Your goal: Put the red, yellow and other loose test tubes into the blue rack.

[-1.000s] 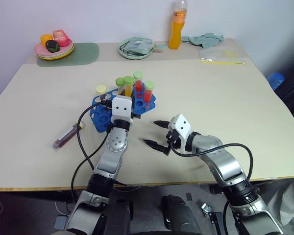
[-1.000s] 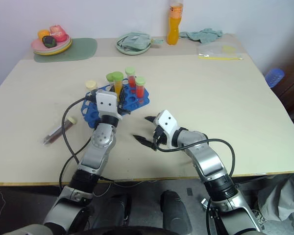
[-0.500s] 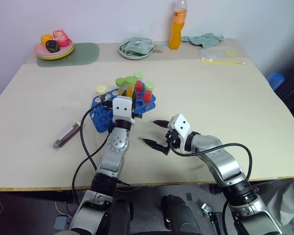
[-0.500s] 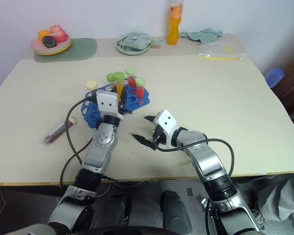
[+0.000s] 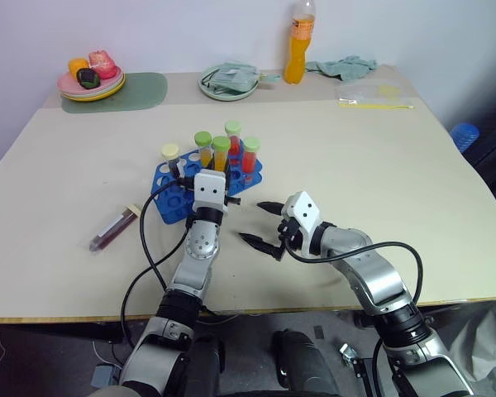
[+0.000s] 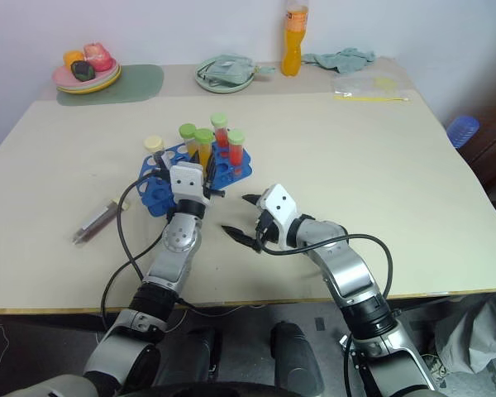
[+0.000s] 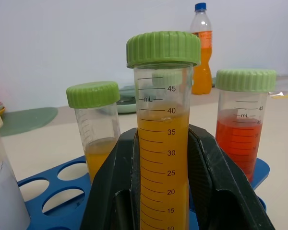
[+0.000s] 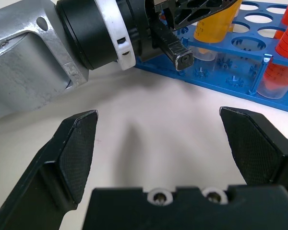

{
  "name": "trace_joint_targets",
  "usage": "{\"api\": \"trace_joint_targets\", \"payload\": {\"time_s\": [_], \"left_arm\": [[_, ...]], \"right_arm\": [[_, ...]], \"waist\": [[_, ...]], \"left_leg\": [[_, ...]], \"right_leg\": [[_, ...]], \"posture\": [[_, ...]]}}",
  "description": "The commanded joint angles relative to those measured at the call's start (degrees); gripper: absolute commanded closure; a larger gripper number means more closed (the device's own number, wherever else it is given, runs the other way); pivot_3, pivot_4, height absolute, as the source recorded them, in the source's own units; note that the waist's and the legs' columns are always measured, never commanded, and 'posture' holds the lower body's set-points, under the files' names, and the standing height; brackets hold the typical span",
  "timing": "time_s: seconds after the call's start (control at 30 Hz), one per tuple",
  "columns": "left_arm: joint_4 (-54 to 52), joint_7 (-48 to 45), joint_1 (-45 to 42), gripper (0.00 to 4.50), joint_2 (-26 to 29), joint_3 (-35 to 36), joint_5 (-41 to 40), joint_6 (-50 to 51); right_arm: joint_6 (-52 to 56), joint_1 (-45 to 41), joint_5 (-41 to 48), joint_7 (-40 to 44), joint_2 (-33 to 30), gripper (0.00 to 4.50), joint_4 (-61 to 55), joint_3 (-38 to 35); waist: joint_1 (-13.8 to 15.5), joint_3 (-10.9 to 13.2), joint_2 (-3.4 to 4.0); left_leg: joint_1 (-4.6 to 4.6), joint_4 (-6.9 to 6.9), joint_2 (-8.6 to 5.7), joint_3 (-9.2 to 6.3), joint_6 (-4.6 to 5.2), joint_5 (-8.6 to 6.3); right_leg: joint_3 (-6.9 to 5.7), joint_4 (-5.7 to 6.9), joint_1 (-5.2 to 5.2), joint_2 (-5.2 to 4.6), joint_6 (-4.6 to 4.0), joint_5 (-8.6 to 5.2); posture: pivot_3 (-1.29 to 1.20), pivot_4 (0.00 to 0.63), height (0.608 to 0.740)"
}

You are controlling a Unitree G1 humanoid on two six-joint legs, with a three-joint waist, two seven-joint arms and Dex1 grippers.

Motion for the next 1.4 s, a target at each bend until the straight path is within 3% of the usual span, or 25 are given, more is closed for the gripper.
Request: {"api": "trace_joint_targets", "payload": {"time_s": [0.03, 0.1, 0.2, 0.37, 0.5, 0.57, 0.67, 0.8, 0.87, 0.93, 1.03, 1.23, 1.4], "left_arm": [[-1.62, -1.98, -0.11, 2.71, -0.27, 0.73, -1.45, -0.72], [-3.37, -1.13, 0.32, 1.9, -0.29, 1.53, -1.33, -1.04], [-7.6, -2.71, 1.76, 0.33, -0.03, 2.6, -3.71, 0.11], [-26.72, -7.12, 7.62, 0.33, 3.66, 6.25, -10.09, 9.05], [-48.01, -11.4, 11.14, 0.33, 12.8, 13.91, -24.91, 27.66], [-53.6, -14.18, 12.31, 0.33, 19.43, 18.94, -35.12, 37.2], [-55.77, -15.9, 13.42, 0.15, 32.0, 26.13, -43.58, 53.64], [-51.04, -19.62, 16.91, 0.15, 52.64, 27.76, -40.78, 74.24], [-45.95, -23.07, 14.95, 0.15, 60.68, 25.54, -42.38, 84.65], [-42.22, -30.38, 13.38, 0.15, 65.87, 22.84, -43.57, 86.24], [-35.93, -38.5, 7.65, 0.15, 73.53, 10.82, -39.95, 88.53], [-21.69, -49.86, -9.58, 0.15, 70.37, -8.09, -30.8, 86.88], [-13.42, -58.12, -17.82, 0.15, 67.39, -20.5, -20.86, 82.09]], "right_arm": [[0.15, -0.85, 0.72, -0.22, 0.36, 0.0, -1.8, -1.12], [0.33, -0.82, 0.81, -0.3, 0.35, 0.0, -2.01, -1.14], [0.64, -0.75, 0.92, -0.4, 0.34, 0.0, -2.47, -1.16], [1.25, -0.27, 1.2, -0.42, 0.08, 0.0, -3.46, -1.42], [1.59, 0.14, 1.51, -0.25, -0.4, 0.0, -3.66, -1.81], [1.62, 0.17, 1.58, 0.0, -0.45, 0.0, -3.46, -1.71], [1.41, -0.27, 1.57, 0.51, -0.07, 0.0, -2.72, -1.12], [0.82, -1.52, 1.18, 1.08, 0.81, 0.0, -1.18, -0.43], [0.52, -2.04, 1.08, 1.41, 1.14, 0.0, -0.46, -0.28], [0.08, -2.43, 0.9, 1.76, 1.36, 0.0, 0.28, -0.12], [-0.52, -2.69, 0.58, 1.95, 1.66, 0.0, 1.04, 0.13], [-1.33, -2.27, 0.2, 1.34, 1.94, 0.0, 1.06, 0.42], [-1.1, -0.8, -0.07, -0.06, 1.87, 0.0, -0.5, -0.25]], "waist": [[0.0, 0.0, 0.0], [-0.03, 0.0, 0.0], [-0.04, 0.0, 0.0], [-0.21, 0.0, 0.0], [-0.4, 0.01, 0.0], [-0.36, 0.0, 0.01], [-0.34, 0.0, 0.01], [-0.72, 0.03, 0.01], [-0.83, 0.07, 0.01], [-1.13, 0.08, 0.0], [-1.23, 0.12, -0.07], [-1.74, 0.14, -0.07], [-1.9, 0.14, -0.07]], "left_leg": [[0.0, 0.0, 0.0, 0.0, 0.0, 0.0], [0.0, 0.0, 0.0, 0.0, 0.0, 0.0], [0.0, 0.0, 0.0, 0.0, 0.0, 0.0], [0.0, -0.02, 0.02, -0.02, 0.01, 0.0], [0.0, -0.02, 0.06, -0.04, 0.01, -0.01], [0.01, -0.01, 0.07, -0.04, 0.01, -0.01], [0.02, 0.0, 0.06, -0.04, 0.01, -0.01], [0.06, -0.04, 0.06, -0.03, 0.03, -0.02], [0.08, -0.09, 0.06, -0.04, 0.03, -0.02], [0.06, -0.1, 0.07, -0.08, 0.04, -0.02], [0.03, -0.13, 0.06, -0.09, 0.03, -0.02], [0.02, -0.17, 0.06, -0.03, 0.03, -0.02], [-0.03, -0.16, 0.07, -0.01, 0.03, -0.02]], "right_leg": [[0.0, 0.0, 0.0, 0.0, 0.0, 0.0], [0.0, 0.0, 0.0, 0.0, 0.0, 0.0], [0.0, 0.0, 0.0, 0.0, 0.0, 0.0], [0.01, 0.0, -0.01, 0.0, 0.0, 0.0], [0.0, 0.04, -0.01, 0.03, -0.01, 0.0], [0.0, 0.06, -0.01, 0.03, -0.01, -0.01], [-0.01, 0.06, 0.01, 0.02, -0.01, -0.01], [-0.01, 0.07, 0.02, 0.07, -0.02, -0.03], [-0.02, 0.08, 0.02, 0.08, -0.03, -0.04], [-0.06, 0.07, 0.01, 0.11, -0.03, -0.04], [-0.11, 0.01, 0.01, 0.07, -0.02, -0.05], [-0.08, 0.03, -0.05, 0.09, -0.03, -0.05], [-0.04, 0.04, -0.12, 0.1, -0.02, -0.05]], "posture": [[0.0, 0.15, 0.74], [0.0, 0.15, 0.74], [0.0, 0.15, 0.74], [0.0, 0.15, 0.74], [0.0, 0.15, 0.74], [0.0, 0.15, 0.74], [0.0, 0.15, 0.74], [0.0, 0.15, 0.74], [0.0, 0.15, 0.74], [0.0, 0.15, 0.74], [0.0, 0.15, 0.74], [0.0, 0.15, 0.74], [0.0, 0.15, 0.74]]}}
